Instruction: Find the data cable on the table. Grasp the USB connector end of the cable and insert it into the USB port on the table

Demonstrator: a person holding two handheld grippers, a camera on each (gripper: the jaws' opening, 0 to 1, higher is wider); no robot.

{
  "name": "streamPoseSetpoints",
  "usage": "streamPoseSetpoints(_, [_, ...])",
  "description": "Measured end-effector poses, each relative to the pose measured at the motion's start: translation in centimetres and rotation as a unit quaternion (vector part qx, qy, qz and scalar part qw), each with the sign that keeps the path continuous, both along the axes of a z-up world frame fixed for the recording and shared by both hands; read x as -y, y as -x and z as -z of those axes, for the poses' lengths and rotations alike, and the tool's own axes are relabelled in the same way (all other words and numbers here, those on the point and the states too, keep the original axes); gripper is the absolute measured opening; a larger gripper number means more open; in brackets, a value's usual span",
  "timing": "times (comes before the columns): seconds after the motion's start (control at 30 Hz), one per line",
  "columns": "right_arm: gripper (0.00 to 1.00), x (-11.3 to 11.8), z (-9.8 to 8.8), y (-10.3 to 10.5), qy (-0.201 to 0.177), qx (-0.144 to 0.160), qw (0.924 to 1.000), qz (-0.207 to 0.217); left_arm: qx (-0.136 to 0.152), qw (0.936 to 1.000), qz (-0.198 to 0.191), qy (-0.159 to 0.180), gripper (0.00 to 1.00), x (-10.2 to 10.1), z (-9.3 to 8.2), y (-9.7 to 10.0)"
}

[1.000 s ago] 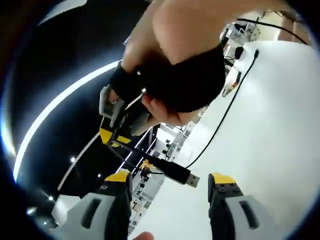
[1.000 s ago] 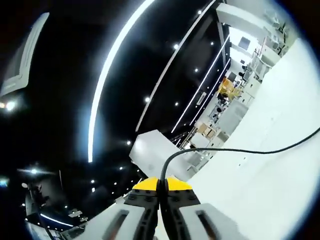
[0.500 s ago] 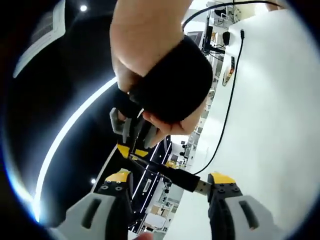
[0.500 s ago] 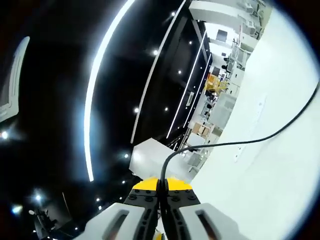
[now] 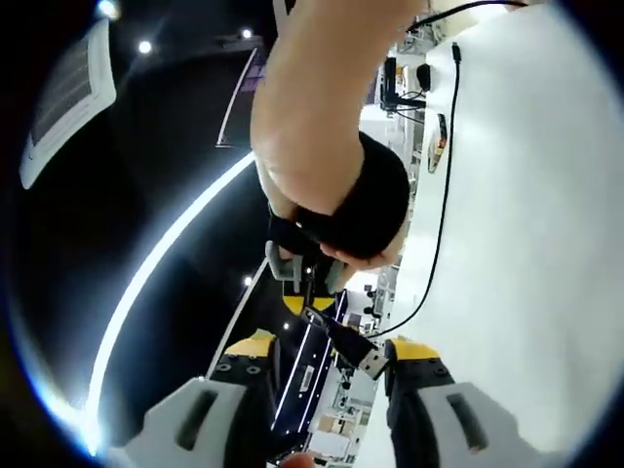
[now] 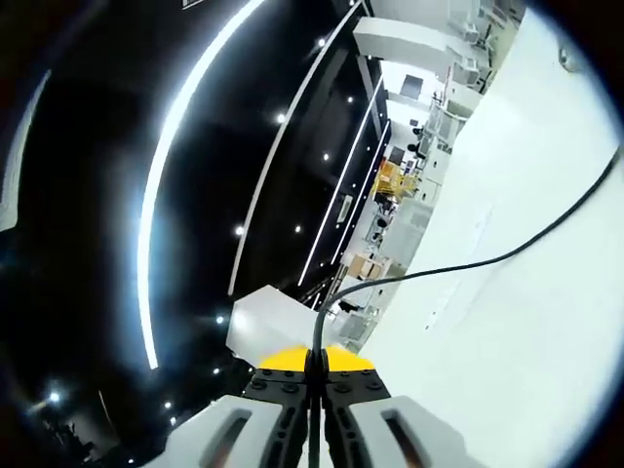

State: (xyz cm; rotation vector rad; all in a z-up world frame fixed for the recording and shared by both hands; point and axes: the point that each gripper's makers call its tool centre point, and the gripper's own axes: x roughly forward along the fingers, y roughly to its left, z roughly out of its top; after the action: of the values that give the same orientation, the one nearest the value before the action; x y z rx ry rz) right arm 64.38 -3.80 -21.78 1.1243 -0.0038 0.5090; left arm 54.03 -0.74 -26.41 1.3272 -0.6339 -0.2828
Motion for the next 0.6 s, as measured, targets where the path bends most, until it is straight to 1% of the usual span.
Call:
streamPoseSetpoints(0.07, [0.05,0.2,0.5,-0.4,0.003,-0.010,0.9999,0.002,0.005,1.0000,0.004,-0.003,0.37,0.2,-0.1,0.3])
streamPoseSetpoints(0.17, [0.05,0.3,1.1,-0.4,0.006,-0.020,0.9998,0.003,0.009,0.9999,0.008,-0.008,0.36,0.4,-0.1,0.5])
streamPoseSetpoints(0.23, [0.05,0.3,1.5,-0.5,0.013,-0.024,0.9996,0.008,0.010,0.9998,0.008,-0.016,0.34,0.6,0.0,0.6])
streamPoseSetpoints(0.3, [0.05,0.5,1.9,-0.6,0.015,-0.029,0.9994,0.013,0.013,0.9994,-0.002,-0.032,0.27,0.6,0.2,0.7])
streamPoseSetpoints(0.33, [0.05,0.7,2.1,-0.7,0.018,-0.031,0.9992,0.016,0.014,0.9993,-0.002,-0.035,0.25,0.6,0.2,0.7])
streamPoseSetpoints(0.47, [0.05,0.9,3.0,-0.9,0.025,-0.042,0.9985,0.023,0.012,0.9991,0.005,-0.041,0.23,0.9,0.3,0.9])
streamPoseSetpoints(0.57, [0.05,0.9,3.5,-1.0,0.026,-0.049,0.9982,0.023,0.013,0.9983,0.007,-0.057,0.20,1.2,0.7,1.0])
streamPoseSetpoints(0.6, [0.05,0.9,3.7,-1.0,0.025,-0.051,0.9981,0.023,0.013,0.9978,0.008,-0.064,0.17,1.3,0.9,1.0])
